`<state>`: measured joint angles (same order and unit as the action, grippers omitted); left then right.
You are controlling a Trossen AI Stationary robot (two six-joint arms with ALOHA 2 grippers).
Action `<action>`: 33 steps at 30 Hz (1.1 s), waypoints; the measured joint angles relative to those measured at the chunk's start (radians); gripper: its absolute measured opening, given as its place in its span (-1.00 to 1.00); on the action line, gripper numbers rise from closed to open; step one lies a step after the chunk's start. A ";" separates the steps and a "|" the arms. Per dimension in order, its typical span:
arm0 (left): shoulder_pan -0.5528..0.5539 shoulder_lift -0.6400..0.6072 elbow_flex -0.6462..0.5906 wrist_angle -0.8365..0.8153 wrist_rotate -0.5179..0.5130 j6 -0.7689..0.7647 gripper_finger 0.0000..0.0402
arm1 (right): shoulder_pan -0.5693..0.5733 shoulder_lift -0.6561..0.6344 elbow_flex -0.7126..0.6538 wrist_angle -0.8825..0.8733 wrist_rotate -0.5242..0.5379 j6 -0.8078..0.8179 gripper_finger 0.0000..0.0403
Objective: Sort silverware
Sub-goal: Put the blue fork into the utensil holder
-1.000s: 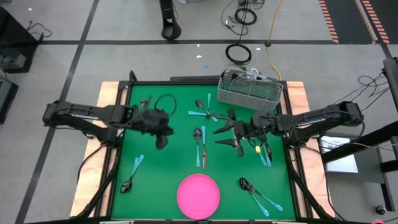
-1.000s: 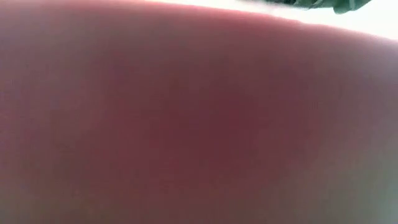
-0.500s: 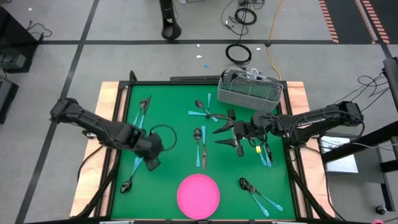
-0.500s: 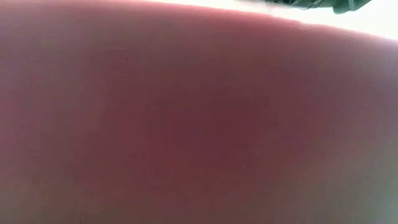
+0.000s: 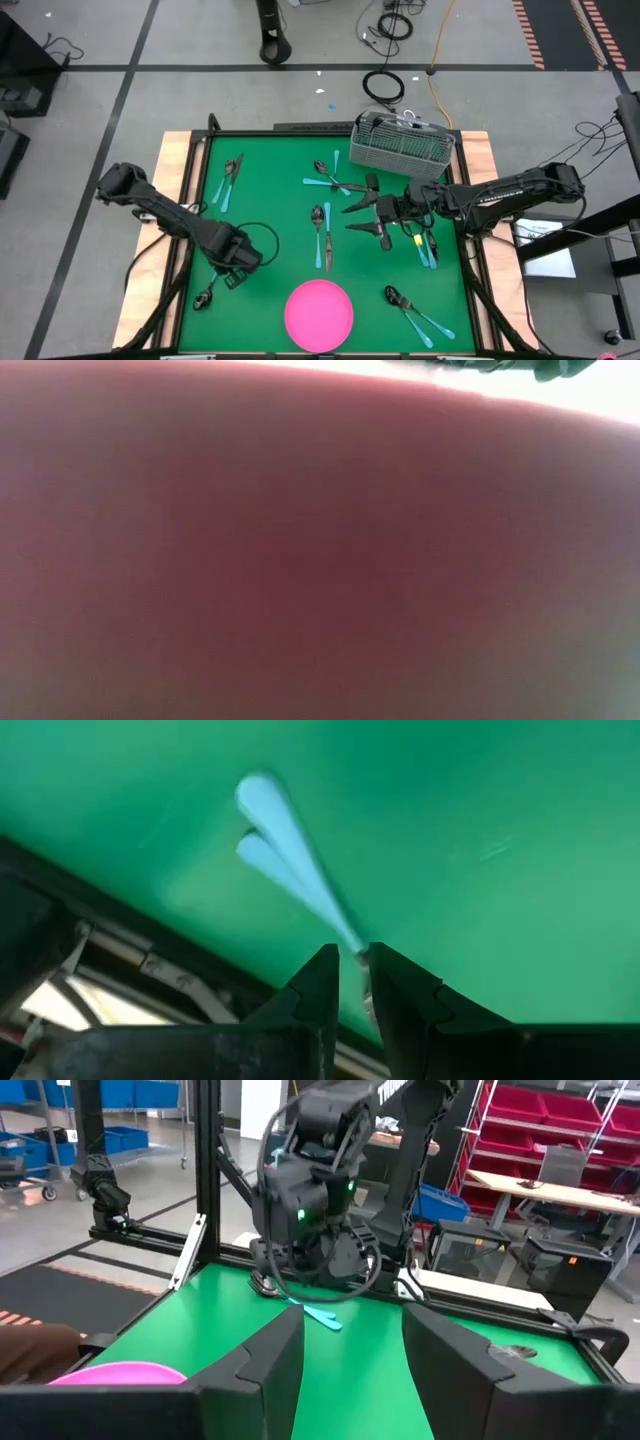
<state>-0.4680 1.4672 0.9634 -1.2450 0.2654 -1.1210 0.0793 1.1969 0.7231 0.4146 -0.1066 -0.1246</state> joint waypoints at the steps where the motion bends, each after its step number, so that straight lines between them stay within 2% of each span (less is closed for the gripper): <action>1: -0.004 -0.007 -0.019 0.002 0.023 -0.004 -0.68 | 0.000 0.000 0.000 0.003 0.000 0.000 -0.21; 5: -0.039 -0.014 -0.095 0.020 0.117 -0.047 -0.68 | 0.000 0.000 0.000 0.003 0.000 -0.009 -0.21; 10: -0.076 -0.015 -0.137 0.182 0.176 -0.093 -0.68 | 0.000 0.000 0.000 0.002 0.000 -0.019 -0.21; 15: -0.091 -0.015 -0.153 0.336 0.179 -0.146 -0.68 | 0.000 0.000 0.000 0.001 0.000 -0.026 -0.21; 25: -0.124 -0.013 -0.209 0.350 0.195 -0.223 -0.68 | 0.000 0.000 0.000 0.000 0.000 -0.022 -0.21; 33: -0.136 -0.013 -0.255 0.446 0.210 -0.261 -0.68 | 0.000 0.000 0.000 -0.001 0.000 -0.022 -0.21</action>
<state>-0.6035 1.4545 0.7079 -0.7993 0.4759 -1.3824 0.0792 1.1971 0.7235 0.4141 -0.1064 -0.1464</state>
